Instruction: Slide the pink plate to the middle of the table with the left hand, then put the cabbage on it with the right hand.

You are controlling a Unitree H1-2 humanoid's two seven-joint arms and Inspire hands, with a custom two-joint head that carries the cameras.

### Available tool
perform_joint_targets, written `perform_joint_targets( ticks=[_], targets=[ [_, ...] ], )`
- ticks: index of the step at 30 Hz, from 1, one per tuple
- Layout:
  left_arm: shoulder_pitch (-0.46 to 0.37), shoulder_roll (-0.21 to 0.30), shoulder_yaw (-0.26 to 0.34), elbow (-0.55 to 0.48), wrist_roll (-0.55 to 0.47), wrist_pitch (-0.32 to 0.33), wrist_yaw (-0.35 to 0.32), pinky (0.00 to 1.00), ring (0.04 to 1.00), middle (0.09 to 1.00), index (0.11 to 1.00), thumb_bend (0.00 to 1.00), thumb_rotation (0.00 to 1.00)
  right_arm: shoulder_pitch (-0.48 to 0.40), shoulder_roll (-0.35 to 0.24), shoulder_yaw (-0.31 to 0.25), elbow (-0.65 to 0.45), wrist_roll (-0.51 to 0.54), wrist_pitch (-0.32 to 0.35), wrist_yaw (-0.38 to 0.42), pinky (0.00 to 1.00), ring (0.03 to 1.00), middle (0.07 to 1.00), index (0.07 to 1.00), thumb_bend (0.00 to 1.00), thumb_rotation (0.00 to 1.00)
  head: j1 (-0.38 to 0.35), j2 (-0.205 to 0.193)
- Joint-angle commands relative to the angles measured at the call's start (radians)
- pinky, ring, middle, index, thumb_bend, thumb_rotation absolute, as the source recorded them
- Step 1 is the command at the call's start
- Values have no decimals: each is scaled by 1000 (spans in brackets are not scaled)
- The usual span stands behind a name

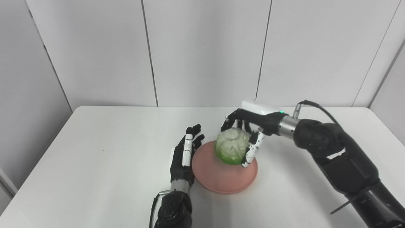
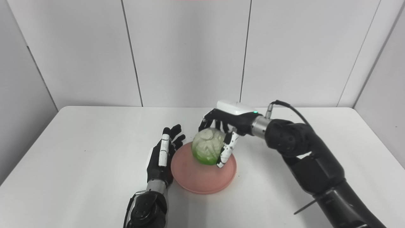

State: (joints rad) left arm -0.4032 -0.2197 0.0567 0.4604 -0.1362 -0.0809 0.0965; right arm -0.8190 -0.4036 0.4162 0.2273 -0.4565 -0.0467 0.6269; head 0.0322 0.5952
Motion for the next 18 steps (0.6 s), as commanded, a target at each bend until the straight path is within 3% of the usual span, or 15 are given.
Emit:
perform_joint_targets(
  ticks=[1, 5, 11, 18],
  targets=[
    [68, -43, 11, 45, -10, 73, 34, 920, 817, 880, 750, 647, 886, -43, 8, -2, 8, -10, -45, -35, 332, 394, 448, 518, 528, 0, 1, 0],
    [65, -40, 7, 57, -9, 63, 25, 850, 830, 880, 756, 650, 888, -35, 29, 13, 68, -31, -88, -68, 367, 413, 462, 507, 529, 0, 6, 1],
    [66, -40, 5, 58, -15, 69, 18, 843, 843, 890, 754, 657, 892, -29, 44, 44, 152, -78, -143, -104, 379, 425, 471, 502, 529, 0, 8, 7],
    [73, -46, 13, 46, -28, 86, 22, 837, 831, 884, 762, 663, 881, -11, 45, 59, 185, -102, -174, -137, 290, 344, 424, 520, 526, 0, 7, 10]
  ],
)
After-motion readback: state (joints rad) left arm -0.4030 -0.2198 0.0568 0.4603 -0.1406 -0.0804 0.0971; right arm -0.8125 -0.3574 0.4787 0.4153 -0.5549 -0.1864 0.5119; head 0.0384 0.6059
